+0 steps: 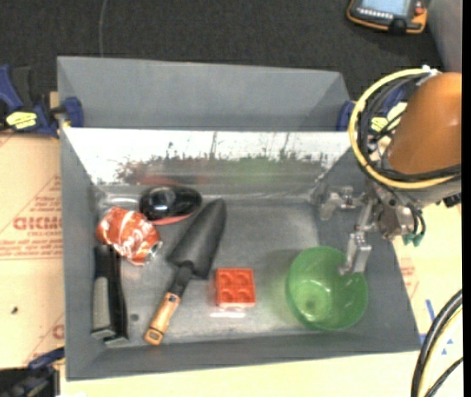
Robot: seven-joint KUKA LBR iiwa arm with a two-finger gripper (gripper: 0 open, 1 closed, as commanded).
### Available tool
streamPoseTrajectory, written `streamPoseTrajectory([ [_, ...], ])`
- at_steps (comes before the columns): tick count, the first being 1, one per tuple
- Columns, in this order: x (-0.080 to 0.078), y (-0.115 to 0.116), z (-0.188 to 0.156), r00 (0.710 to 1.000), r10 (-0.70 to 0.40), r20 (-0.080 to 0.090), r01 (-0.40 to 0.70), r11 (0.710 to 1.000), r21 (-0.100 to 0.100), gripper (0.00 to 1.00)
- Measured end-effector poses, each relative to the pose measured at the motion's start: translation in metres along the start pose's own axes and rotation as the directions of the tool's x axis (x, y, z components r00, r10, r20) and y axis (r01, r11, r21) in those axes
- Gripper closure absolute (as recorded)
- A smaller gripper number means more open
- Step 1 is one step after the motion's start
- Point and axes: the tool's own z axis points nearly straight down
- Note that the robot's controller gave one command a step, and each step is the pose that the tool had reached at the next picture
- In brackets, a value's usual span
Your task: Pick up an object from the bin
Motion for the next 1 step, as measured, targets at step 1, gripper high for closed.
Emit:
streamPoseTrajectory([
  [1, -0.0014, 0.0006, -0.0048, 1.000, -0.006, 0.008, 0.006, 1.000, 0.002, 0.00],
])
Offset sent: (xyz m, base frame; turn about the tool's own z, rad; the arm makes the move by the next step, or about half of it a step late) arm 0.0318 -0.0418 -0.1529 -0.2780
